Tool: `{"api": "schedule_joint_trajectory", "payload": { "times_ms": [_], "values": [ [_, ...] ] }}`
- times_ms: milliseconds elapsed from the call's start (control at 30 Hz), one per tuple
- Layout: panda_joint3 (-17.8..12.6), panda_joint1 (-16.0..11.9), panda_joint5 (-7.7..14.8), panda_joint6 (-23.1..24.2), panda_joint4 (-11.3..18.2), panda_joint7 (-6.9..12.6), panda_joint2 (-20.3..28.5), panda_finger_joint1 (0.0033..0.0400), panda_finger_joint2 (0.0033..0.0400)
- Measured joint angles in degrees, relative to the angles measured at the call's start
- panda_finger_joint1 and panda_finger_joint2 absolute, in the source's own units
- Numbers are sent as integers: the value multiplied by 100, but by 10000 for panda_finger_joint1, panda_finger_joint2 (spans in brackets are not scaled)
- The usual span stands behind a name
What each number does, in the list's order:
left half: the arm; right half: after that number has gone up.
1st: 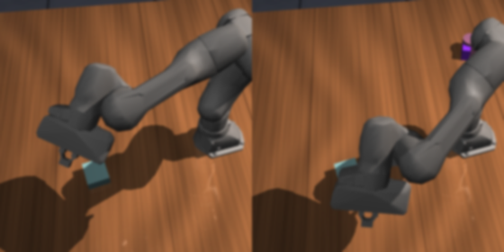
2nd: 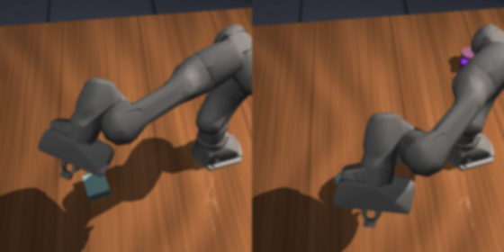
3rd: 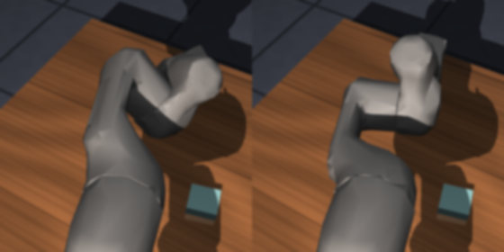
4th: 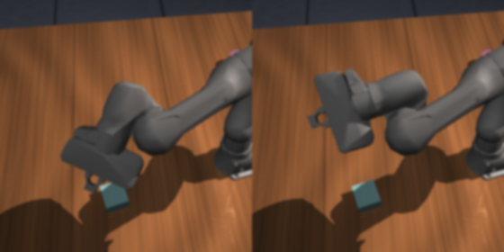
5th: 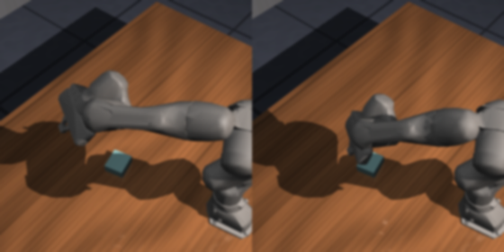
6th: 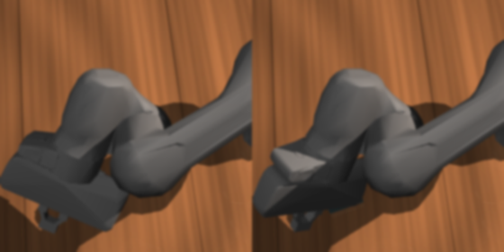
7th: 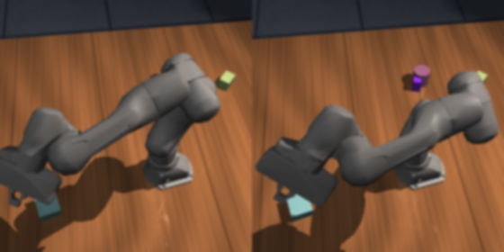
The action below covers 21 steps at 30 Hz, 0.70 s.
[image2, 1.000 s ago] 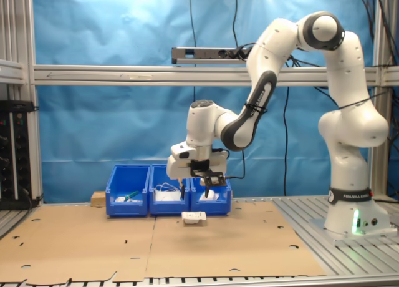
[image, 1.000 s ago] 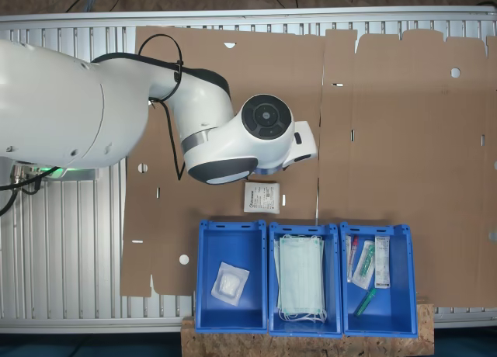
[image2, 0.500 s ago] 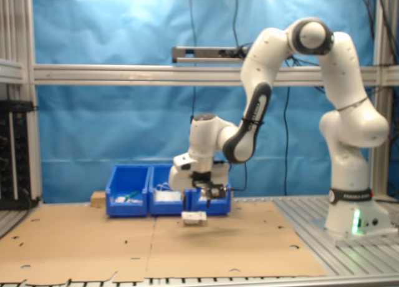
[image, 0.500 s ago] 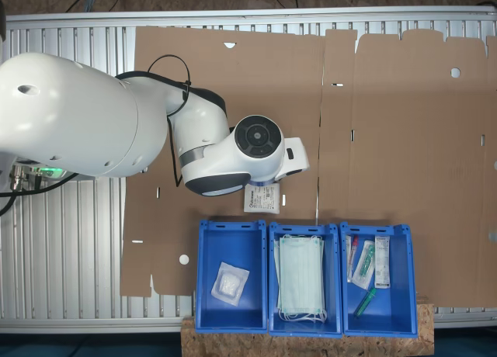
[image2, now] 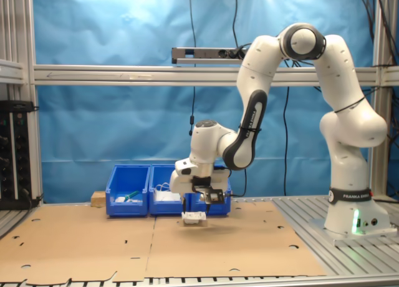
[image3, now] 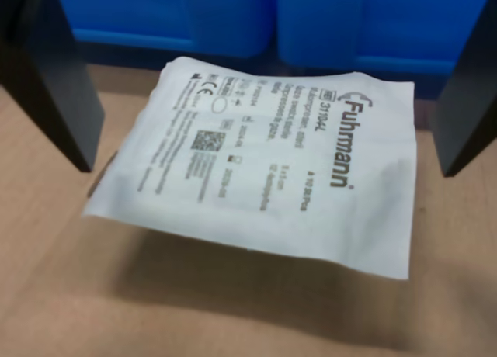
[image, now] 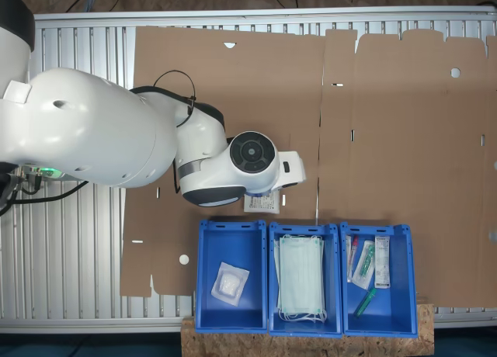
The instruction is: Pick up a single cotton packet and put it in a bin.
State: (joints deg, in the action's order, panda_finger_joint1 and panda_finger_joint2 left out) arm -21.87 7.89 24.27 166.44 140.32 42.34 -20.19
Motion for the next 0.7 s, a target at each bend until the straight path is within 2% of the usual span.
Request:
{"api": "schedule_joint_trajectory", "payload": {
  "times_ms": [700],
  "values": [
    [-25,-283,0,439,-246,-3,-500,400,400]
  ]
}}
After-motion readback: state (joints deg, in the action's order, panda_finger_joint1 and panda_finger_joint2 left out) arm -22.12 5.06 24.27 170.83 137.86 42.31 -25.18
